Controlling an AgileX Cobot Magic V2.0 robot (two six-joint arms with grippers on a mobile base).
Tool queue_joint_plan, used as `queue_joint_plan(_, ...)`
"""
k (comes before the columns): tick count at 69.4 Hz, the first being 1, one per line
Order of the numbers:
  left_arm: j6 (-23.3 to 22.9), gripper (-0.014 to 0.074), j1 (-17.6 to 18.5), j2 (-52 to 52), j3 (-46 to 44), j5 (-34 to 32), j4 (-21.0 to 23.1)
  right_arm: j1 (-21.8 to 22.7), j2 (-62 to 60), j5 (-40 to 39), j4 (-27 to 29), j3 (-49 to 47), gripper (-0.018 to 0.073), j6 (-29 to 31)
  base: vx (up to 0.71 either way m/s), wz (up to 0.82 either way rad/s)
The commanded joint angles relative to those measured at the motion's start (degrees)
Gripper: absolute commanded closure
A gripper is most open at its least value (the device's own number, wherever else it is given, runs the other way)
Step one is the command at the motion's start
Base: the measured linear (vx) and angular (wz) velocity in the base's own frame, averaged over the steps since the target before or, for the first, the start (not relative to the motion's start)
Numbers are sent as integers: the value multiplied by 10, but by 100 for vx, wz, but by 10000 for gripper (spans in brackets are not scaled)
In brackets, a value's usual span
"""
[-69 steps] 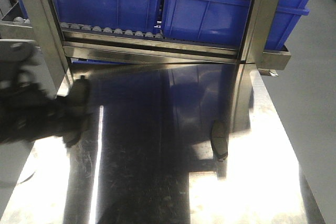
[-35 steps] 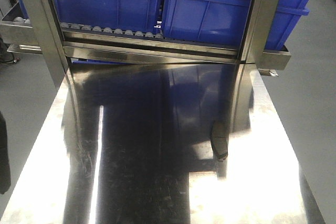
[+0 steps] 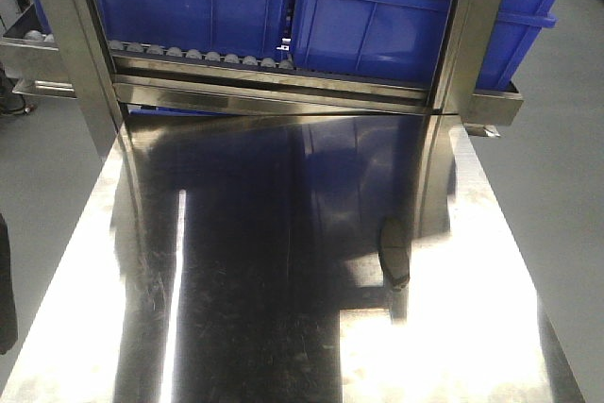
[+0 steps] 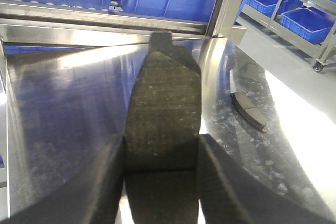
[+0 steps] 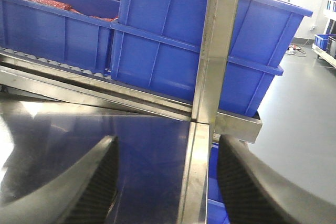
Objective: Move and align brake pads A on conveyor
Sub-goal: 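Raise the left gripper holding the brake pad clear of the table, then lower the right gripper onto the other brake pad and grasp it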
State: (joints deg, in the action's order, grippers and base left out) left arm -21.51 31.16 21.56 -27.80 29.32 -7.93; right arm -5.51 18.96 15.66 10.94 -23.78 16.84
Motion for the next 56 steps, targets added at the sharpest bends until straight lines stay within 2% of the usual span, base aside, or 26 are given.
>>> queue_joint_plan(1,0,603,5,3,-17,-54,-5,0,6,-44,-2,-16,144,5,0,0)
queue_joint_plan(39,0,603,5,3,-17,-54,-5,0,15,-34,3,-20,144,1,0,0)
queue_joint_plan(48,0,603,5,3,-17,-54,-5,0,73,16,3,-62,144,-5,0,0)
queue_joint_plan(56,0,603,5,3,-17,-54,-5,0,153,69,3,-124,144,-62,0,0)
